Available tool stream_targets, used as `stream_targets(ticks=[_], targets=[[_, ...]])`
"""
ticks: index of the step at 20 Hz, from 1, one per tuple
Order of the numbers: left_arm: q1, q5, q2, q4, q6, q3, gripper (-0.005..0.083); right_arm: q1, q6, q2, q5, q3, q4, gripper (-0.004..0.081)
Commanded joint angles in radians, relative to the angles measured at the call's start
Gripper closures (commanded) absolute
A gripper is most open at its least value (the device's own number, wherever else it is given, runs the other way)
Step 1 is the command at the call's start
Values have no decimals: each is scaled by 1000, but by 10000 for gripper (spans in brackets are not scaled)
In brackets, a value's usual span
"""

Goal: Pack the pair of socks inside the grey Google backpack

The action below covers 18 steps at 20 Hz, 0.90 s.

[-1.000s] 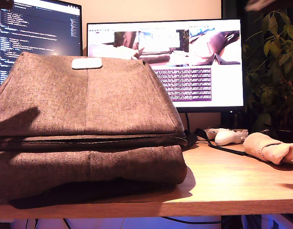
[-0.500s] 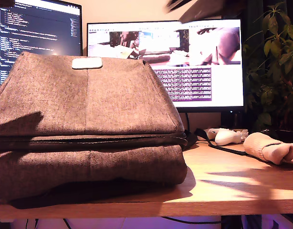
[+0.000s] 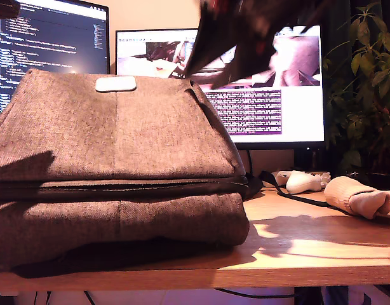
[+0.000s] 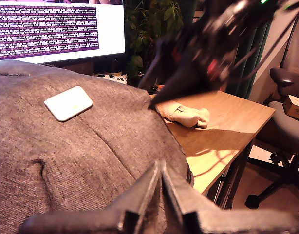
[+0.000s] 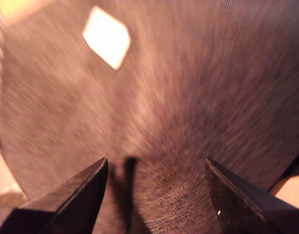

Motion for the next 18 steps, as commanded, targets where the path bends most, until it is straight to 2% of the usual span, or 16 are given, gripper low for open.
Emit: stream_targets(ticks=[1,3,4,5,6,7,9,12,18], targets=[[-3,1,8,8,4,-2,797,5,-1,29,-6,11,19,200],[-3,26,8,13,5,-2,797,5,13,58,-30,11,40,217],[-3,47,8,19,5,-2,797,5,19,66,-36,11,40,263],[-3,50,8,20,5,-2,797,5,26,70,-35,11,40,367],[-3,50,8,18,5,-2,797,5,25,70,-35,11,42,544],[-3,51,8,18,-10,-2,797,5,25,69,-35,11,56,777],[-3,52,7,18,-10,0,748,5,50,69,-32,27,72,782],[-3,100,8,10,-14,0,578,5,86,69,-27,100,67,783],[-3,152,8,-18,-14,0,572,5,103,69,-27,336,-31,783]])
